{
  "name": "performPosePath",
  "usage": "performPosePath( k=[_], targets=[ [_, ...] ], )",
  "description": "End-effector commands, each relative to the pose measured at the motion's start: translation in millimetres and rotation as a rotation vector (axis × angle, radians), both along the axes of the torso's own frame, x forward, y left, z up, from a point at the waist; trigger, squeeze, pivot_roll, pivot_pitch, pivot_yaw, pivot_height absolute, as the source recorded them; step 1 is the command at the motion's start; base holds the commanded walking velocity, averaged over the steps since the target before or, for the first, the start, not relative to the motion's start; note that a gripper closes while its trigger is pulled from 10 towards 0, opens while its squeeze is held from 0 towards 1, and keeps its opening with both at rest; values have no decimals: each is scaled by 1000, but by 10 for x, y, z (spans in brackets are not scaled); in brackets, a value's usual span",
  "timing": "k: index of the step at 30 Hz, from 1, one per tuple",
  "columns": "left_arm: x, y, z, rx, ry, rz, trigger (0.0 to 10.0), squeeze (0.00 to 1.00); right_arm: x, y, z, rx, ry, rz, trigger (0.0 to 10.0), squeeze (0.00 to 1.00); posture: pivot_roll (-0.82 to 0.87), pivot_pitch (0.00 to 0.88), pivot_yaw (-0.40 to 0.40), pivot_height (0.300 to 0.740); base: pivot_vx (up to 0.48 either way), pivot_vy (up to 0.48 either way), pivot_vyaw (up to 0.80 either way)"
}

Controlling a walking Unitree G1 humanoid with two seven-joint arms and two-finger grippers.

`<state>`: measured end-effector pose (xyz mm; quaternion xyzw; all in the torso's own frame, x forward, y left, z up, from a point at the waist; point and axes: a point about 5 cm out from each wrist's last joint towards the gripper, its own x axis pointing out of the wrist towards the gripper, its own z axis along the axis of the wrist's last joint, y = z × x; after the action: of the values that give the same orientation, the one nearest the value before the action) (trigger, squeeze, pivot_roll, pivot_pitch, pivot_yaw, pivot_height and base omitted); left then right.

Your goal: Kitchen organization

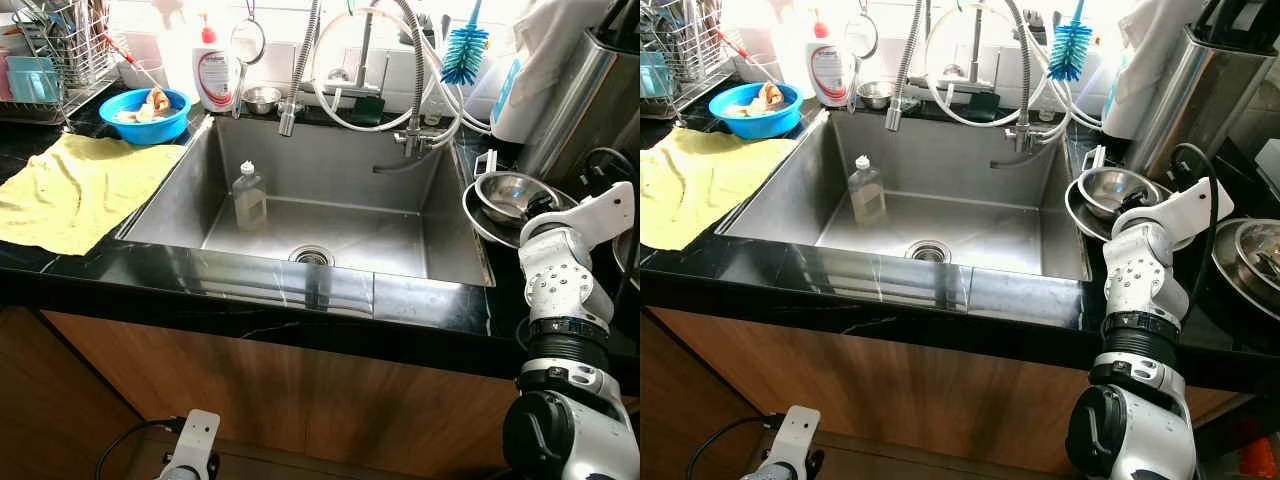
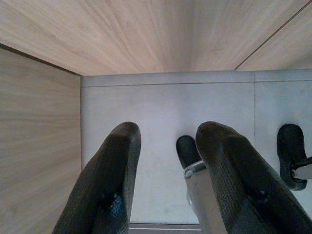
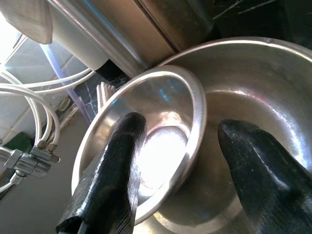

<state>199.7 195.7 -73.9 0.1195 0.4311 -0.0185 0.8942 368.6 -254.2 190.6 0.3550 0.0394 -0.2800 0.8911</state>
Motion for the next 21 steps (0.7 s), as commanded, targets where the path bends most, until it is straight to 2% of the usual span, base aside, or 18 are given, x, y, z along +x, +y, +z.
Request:
performPosePath(
  k=[1,6,9,12,13,14,15,16,17,18,20,21],
  targets=[
    [-12,-3,-10,-2,15,-3,10000,0,17,-19,50,16,-12,-17,10000,0,-118,0,-52,740,0,0,0],
    [-12,-4,-10,-2,14,-4,10000,0,19,-26,38,29,-10,-20,10000,0,-118,0,-52,740,0,0,0],
    [-11,-7,-10,-2,13,-6,10000,0,35,-28,32,53,-10,-23,1647,0,-119,0,-51,740,0,0,0],
    [-11,-8,-10,-2,13,-6,10000,0,38,-28,30,61,-11,-25,1647,0,-119,0,-51,740,0,0,0],
    [-10,-8,-9,-2,12,-6,10000,0,41,-31,24,64,-10,-26,0,0,-118,0,-52,740,0,0,0],
    [-10,-9,-9,-2,12,-6,10000,0,45,-30,18,74,-9,-25,549,0,-118,0,-52,740,0,0,0],
    [-10,-9,-9,-2,12,-6,10000,0,48,-28,14,79,-8,-24,2235,0,-118,0,-52,740,0,0,0],
    [-9,-9,-9,-2,12,-6,10000,0,51,-27,12,82,-7,-24,2824,0,-118,0,-52,740,0,0,0],
    [-8,-10,-9,-2,12,-7,10000,0,55,-25,13,86,-10,-21,3882,0,-120,0,-51,740,0,0,0],
    [-7,-11,-8,-2,12,-7,10000,0,58,-24,13,87,-10,-19,7373,0,-120,0,-51,740,0,0,0],
    [-7,-12,-8,-2,12,-8,10000,0,60,-24,14,88,-9,-19,7373,0,-120,0,-51,740,0,0,0],
    [-6,-13,-8,-3,12,-8,10000,0,64,-23,15,91,-9,-19,10000,0,-120,0,-51,740,0,0,0]
  ],
)
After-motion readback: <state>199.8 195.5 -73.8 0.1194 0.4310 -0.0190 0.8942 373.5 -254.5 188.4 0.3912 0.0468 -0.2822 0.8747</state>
